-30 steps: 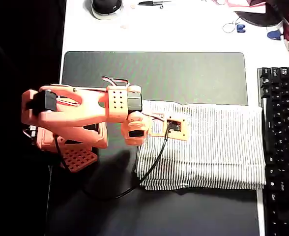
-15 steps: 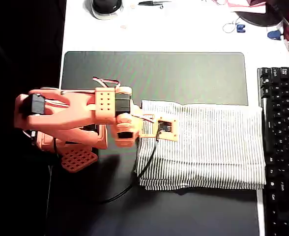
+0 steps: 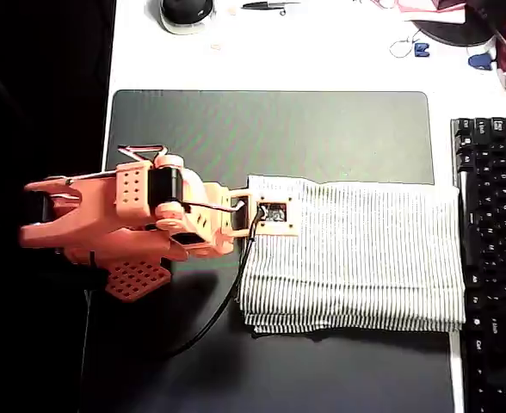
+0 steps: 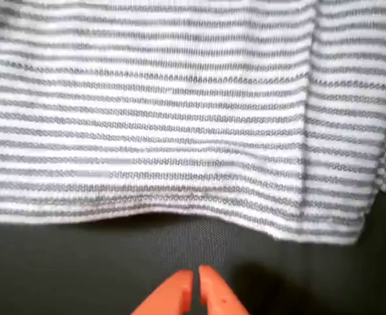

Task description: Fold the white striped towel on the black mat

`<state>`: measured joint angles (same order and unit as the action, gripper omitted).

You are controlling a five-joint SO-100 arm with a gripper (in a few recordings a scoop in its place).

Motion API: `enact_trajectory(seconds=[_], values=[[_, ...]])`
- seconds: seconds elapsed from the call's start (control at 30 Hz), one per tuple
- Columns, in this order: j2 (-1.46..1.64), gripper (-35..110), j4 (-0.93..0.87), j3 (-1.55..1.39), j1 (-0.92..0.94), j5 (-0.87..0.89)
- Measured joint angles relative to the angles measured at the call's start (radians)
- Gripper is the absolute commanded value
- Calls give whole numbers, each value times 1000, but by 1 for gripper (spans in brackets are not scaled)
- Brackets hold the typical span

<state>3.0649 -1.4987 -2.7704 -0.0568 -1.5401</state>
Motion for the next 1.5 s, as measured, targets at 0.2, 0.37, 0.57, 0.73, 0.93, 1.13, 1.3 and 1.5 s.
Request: enact_trajectory(seconds=[0.2,0.37,0.57,0.73,0.93,1.13,1.3,1.5], values=[[127,0,21,-67,0,0],[225,0,49,-124,5,-21],[258,0,156,-239,3,-32],[259,0,334,-322,6,-29],[259,0,272,-327,15,-31],[264,0,204,-327,20,-3],[264,0,199,-327,20,15],[264,0,199,-327,20,15]])
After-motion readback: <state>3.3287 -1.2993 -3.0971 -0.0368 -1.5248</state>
